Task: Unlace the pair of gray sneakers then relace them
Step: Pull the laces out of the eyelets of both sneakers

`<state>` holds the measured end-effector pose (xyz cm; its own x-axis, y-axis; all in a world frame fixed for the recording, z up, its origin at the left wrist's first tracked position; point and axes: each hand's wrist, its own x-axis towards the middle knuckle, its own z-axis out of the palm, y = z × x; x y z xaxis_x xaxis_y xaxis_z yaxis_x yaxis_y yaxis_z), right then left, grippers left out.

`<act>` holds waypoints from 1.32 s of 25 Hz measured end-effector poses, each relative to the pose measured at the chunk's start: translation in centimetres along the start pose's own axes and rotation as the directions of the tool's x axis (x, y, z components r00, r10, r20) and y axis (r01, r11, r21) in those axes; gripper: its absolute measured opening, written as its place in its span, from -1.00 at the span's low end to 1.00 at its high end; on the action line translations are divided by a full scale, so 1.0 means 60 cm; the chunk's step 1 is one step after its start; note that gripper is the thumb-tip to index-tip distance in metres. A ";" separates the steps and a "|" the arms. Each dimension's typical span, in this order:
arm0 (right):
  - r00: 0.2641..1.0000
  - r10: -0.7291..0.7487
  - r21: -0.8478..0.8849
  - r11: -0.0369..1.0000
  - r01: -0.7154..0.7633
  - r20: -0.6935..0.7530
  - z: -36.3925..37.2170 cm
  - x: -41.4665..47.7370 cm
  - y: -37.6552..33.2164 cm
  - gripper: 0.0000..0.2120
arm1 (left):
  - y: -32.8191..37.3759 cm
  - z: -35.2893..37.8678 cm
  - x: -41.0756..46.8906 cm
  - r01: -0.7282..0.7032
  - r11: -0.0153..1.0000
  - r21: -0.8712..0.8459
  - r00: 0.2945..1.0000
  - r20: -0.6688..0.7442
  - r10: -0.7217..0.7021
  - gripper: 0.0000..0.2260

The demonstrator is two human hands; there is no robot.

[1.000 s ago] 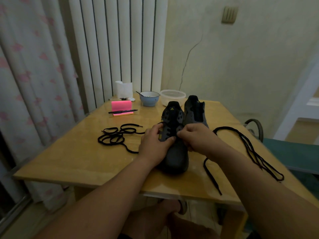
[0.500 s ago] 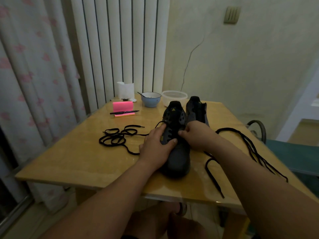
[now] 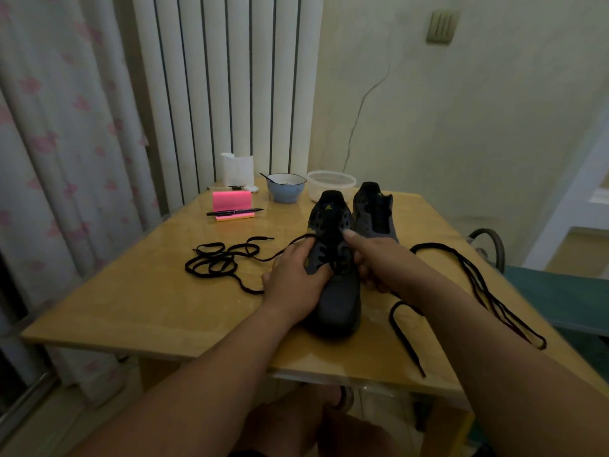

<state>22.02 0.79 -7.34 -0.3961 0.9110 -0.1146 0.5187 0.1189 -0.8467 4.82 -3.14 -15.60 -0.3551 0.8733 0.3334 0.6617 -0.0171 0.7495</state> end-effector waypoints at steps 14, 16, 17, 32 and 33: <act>0.995 0.066 -0.049 0.997 -0.062 0.070 -0.032 -0.041 0.035 -0.45 | 0.005 -0.006 -0.004 0.034 0.999 0.027 0.999 0.027 -0.035 -0.36; 0.996 -0.026 -0.206 0.979 0.008 -0.088 -0.011 -0.010 0.012 -0.32 | 0.007 -0.006 -0.007 0.026 0.999 0.034 1.000 0.015 -0.027 -0.36; 0.990 -0.093 -0.309 0.949 0.057 -0.104 -0.001 0.002 -0.002 -0.36 | 0.007 -0.006 -0.007 0.022 0.999 0.041 1.000 0.014 -0.023 -0.36; 0.979 -0.091 0.374 0.914 0.154 -0.180 -0.029 -0.014 -0.037 -0.71 | 0.003 -0.003 -0.003 0.062 0.998 0.007 0.998 0.028 -0.062 -0.37; 0.979 -0.092 -0.010 0.996 0.092 -0.183 -0.021 -0.006 -0.032 -0.69 | 0.004 -0.004 -0.003 0.060 0.998 0.013 0.998 0.021 -0.060 -0.37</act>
<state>22.14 0.73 -4.99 -0.2972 0.9529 0.0610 0.4871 0.2063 -0.8486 4.89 -3.41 -15.31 -0.3802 0.8828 0.2758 0.6477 0.0412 0.7608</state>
